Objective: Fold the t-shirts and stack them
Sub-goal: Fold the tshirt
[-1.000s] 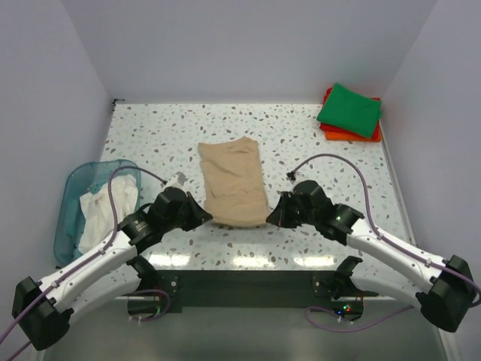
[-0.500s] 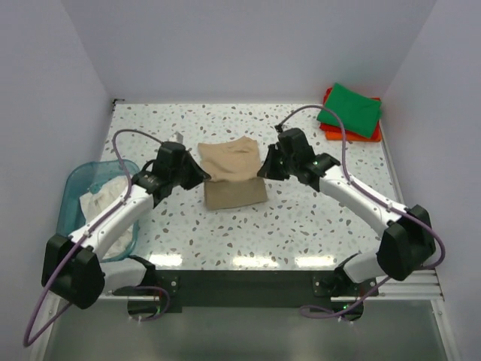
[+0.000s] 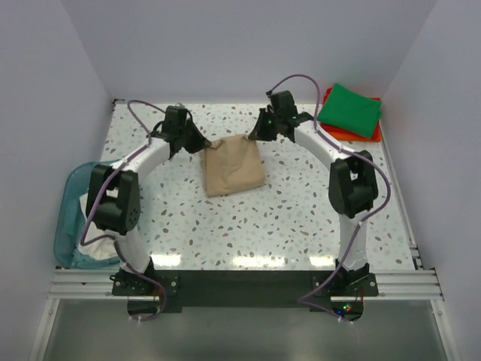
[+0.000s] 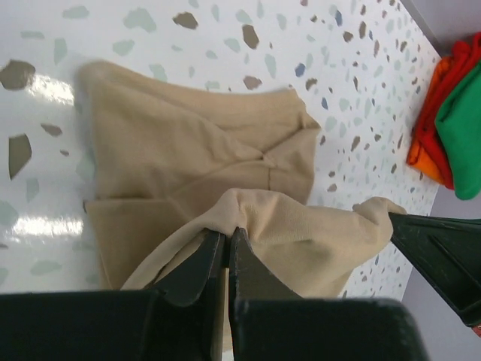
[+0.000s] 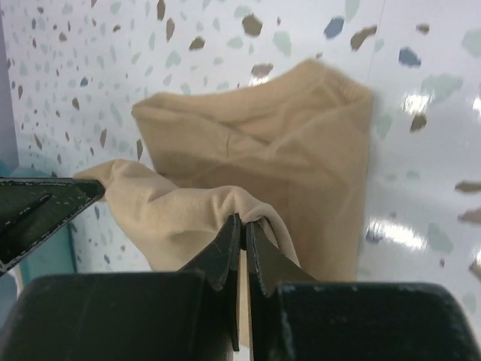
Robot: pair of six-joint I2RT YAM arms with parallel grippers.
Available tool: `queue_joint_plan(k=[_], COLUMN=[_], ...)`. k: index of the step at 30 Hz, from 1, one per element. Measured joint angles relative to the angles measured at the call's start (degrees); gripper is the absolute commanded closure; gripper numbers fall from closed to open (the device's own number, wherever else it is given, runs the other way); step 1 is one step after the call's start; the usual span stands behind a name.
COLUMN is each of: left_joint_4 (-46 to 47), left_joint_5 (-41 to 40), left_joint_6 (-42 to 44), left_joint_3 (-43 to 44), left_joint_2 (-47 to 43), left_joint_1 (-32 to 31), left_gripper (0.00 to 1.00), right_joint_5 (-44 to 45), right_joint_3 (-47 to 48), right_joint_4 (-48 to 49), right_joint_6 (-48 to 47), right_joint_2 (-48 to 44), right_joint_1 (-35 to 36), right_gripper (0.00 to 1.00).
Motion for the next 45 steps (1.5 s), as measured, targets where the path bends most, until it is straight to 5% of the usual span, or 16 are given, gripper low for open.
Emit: queue_joint_plan(k=[6,8,9,10,13,18,23,27,31,37,45], left_joint_4=[3.7,4.8,5.5,6.1,9.3,13.9,15.8,16.2,17.6,18.6,17.9], left_joint_5=[2.4,3.4,4.0,4.5,6.1,8.2,7.7,6.5,6.1,6.9,5.2], left_joint_6=[0.0,0.0,0.0,0.0,0.0,0.0,0.7,1.3,1.5,1.5,3.3], left_joint_3=[5.2,6.8,7.8,8.5,9.5,9.4,5.1,1.9,0.8,1.6,7.0], left_joint_2=[11.4,14.4,15.9,17.0,19.6,19.6,13.5,7.0,5.1,10.5,21.0], left_joint_1=[4.7,5.8,6.3,6.6,7.6,9.4,10.4,8.3,3.7,-1.0,0.6], left_gripper=[1.00,1.00,0.96,0.76,0.48,0.41,0.51,0.76,0.87,0.93,0.92], right_joint_5=[-2.7,-3.8,-4.0,-4.2,-4.5,-5.1,-4.6,-5.4,-8.6,-13.5,-16.1], right_joint_3=[12.0,16.2,18.3,20.0,22.9,22.9,9.7,-4.4,-18.3,-23.1,-23.2], right_joint_4=[1.7,2.1,2.3,2.6,2.9,3.0,4.9,8.2,16.5,22.7,25.2], right_joint_6=[-0.4,-0.3,-0.2,-0.1,-0.2,-0.6,-0.7,0.9,3.8,6.8,7.9], right_joint_2=[13.2,17.3,19.3,21.1,24.3,24.0,14.3,2.4,-7.7,-6.4,0.6], right_joint_1=[-2.4,-2.8,-3.0,-3.1,-3.5,-4.6,-7.1,-8.5,-7.6,-4.0,-3.0], right_gripper=[1.00,0.88,0.82,0.69,0.46,0.40,0.44,0.70,0.74,0.79,0.80])
